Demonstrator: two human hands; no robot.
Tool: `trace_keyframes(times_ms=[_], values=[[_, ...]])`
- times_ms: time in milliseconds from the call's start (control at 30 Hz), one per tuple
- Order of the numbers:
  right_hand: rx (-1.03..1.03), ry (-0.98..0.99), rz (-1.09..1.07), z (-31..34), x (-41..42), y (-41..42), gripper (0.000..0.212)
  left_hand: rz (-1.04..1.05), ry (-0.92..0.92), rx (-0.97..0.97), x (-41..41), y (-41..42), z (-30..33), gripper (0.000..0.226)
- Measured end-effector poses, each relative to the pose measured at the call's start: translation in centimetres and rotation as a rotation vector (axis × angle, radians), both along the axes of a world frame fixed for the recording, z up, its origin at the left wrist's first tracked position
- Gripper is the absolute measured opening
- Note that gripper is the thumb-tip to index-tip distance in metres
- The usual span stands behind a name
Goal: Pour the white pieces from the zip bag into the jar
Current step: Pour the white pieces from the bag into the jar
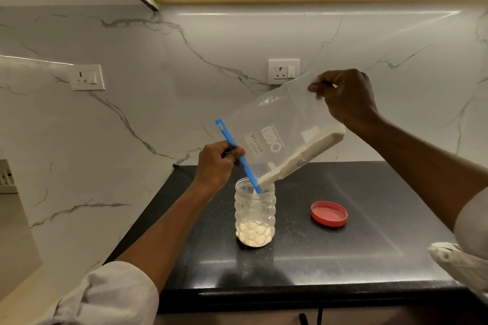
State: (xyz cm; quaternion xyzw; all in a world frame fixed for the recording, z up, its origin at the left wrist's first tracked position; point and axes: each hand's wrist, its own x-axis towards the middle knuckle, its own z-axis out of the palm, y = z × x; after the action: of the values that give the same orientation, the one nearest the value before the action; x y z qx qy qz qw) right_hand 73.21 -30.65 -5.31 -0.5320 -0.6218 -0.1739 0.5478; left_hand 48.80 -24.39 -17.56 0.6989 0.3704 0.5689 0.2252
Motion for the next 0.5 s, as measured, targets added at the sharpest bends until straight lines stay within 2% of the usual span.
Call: trace_keyframes(times_ms=[133,233,367,500], values=[[0.037,0.028,-0.011,0.0,0.0,0.1,0.013,0.023,0.013,0.021,-0.1,0.0,-0.2,0.018],[-0.037,-0.020,0.015,0.1,-0.2,0.1,0.015,0.030,0.019,0.030,-0.2,0.0,-0.1,0.018],[0.022,0.031,0.013,-0.1,-0.1,0.2,0.012,0.034,0.005,0.041,-0.3,0.2,-0.3,0.019],[-0.001,-0.016,0.006,-0.5,-0.4,0.2,0.014,0.058,0.002,0.040,-0.2,0.1,-1.2,0.018]])
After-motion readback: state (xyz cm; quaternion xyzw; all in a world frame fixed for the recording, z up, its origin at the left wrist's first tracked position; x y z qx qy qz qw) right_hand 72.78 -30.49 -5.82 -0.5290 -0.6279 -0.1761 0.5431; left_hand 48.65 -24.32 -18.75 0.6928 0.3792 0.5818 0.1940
